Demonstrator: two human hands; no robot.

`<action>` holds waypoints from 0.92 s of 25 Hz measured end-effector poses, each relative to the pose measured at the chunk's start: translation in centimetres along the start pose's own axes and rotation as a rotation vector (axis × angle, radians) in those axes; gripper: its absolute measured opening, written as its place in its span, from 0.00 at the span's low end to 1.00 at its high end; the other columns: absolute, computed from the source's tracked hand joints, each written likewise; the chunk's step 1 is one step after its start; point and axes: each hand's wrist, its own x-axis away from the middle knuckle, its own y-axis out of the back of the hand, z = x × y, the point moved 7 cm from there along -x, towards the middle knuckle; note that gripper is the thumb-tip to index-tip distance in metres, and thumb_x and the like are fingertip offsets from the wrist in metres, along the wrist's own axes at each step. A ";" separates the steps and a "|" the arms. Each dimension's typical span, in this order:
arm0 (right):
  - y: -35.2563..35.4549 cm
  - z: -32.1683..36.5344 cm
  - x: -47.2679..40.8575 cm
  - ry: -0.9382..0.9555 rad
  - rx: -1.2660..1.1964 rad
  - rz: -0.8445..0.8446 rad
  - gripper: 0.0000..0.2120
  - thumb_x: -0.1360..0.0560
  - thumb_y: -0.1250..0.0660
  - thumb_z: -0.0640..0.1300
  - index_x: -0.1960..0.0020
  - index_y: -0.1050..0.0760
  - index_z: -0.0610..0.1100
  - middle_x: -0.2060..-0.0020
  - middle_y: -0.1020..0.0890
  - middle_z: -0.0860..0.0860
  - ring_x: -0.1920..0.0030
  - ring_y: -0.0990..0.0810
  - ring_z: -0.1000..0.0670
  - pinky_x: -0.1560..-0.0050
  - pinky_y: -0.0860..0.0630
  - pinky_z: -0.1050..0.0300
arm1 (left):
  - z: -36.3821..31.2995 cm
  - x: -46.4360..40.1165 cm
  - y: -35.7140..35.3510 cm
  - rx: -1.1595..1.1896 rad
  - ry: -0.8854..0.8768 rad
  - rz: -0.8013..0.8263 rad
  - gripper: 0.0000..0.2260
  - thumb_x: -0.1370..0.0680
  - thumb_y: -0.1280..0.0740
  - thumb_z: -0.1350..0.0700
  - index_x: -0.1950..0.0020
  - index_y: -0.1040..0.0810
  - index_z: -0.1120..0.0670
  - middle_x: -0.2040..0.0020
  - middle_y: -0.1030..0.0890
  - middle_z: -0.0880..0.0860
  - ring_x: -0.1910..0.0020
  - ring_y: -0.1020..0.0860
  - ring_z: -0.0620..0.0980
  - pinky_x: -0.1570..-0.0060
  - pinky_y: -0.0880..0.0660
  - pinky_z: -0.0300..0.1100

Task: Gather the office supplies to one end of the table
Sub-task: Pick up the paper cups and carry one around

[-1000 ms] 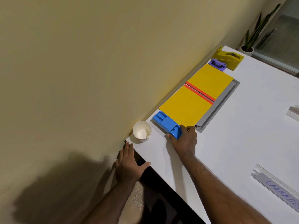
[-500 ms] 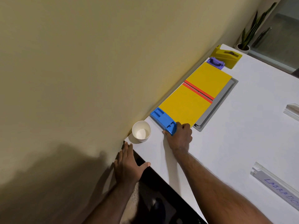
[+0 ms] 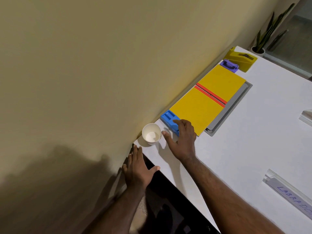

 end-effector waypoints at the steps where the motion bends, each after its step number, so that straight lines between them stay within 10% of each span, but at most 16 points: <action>1: -0.5 0.6 0.2 0.018 -0.037 0.034 0.35 0.32 0.37 0.70 0.33 0.31 0.49 0.37 0.29 0.48 0.34 0.33 0.48 0.36 0.36 0.45 | 0.0 0.1 0.0 0.004 0.004 -0.003 0.48 0.32 0.30 0.33 0.21 0.50 0.50 0.20 0.51 0.48 0.23 0.45 0.49 0.30 0.38 0.53; 7: -4.2 3.0 0.4 0.076 0.016 0.280 0.53 0.44 0.32 0.76 0.27 0.40 0.51 0.29 0.34 0.49 0.29 0.37 0.47 0.34 0.39 0.43 | 0.1 0.0 0.2 0.033 0.016 -0.022 0.47 0.33 0.29 0.33 0.21 0.47 0.48 0.20 0.49 0.48 0.23 0.43 0.48 0.30 0.37 0.55; 23: -1.8 4.2 1.8 0.048 -0.174 0.167 0.39 0.43 0.21 0.62 0.38 0.28 0.48 0.42 0.23 0.52 0.42 0.26 0.50 0.44 0.26 0.43 | -0.2 0.4 0.8 -0.006 -0.024 0.018 0.47 0.31 0.30 0.35 0.21 0.51 0.51 0.20 0.53 0.48 0.22 0.46 0.48 0.28 0.43 0.59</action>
